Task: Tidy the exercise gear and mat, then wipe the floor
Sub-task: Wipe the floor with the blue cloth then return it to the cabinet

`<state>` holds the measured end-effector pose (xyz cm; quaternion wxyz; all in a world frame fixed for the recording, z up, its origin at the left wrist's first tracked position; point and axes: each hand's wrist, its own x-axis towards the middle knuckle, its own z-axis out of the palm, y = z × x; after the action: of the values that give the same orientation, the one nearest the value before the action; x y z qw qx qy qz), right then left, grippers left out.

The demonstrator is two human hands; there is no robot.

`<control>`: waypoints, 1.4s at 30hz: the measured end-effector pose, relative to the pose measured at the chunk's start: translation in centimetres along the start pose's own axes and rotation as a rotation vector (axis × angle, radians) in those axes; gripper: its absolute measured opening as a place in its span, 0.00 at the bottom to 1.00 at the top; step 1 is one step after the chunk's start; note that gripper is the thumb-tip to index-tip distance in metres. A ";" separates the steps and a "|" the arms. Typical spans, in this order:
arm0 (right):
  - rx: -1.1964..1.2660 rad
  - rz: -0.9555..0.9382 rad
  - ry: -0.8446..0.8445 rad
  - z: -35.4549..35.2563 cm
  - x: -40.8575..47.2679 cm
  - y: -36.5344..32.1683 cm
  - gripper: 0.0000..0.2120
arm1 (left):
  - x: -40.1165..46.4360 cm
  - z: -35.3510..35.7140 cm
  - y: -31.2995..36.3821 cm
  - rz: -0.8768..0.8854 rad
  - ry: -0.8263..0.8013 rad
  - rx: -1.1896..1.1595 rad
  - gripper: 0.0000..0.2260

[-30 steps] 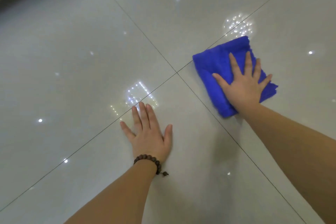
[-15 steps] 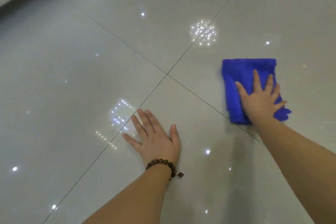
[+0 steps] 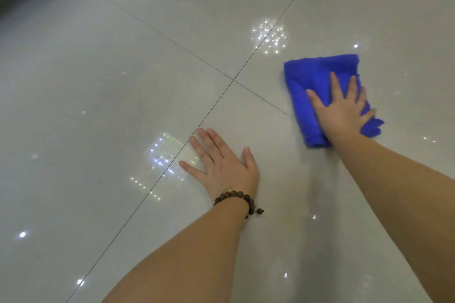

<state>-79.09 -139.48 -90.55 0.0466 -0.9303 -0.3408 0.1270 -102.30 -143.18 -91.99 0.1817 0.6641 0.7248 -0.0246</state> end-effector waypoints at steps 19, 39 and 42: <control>0.087 0.669 0.033 -3.8 -11.1 23.7 0.34 | -0.2 0.5 -0.1 0.033 0.013 0.098 0.41; 0.014 0.406 0.071 1.0 -24.5 23.1 0.46 | -25.7 8.3 1.3 0.670 -0.175 0.269 0.35; -0.093 0.113 -0.006 0.6 -24.4 24.6 0.38 | -25.9 9.0 1.4 0.645 -0.125 0.312 0.35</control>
<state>-81.85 -173.99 -90.44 -0.0051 -0.9489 -0.2934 0.1161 -97.49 -170.21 -92.39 0.1208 0.8754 0.4532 -0.1168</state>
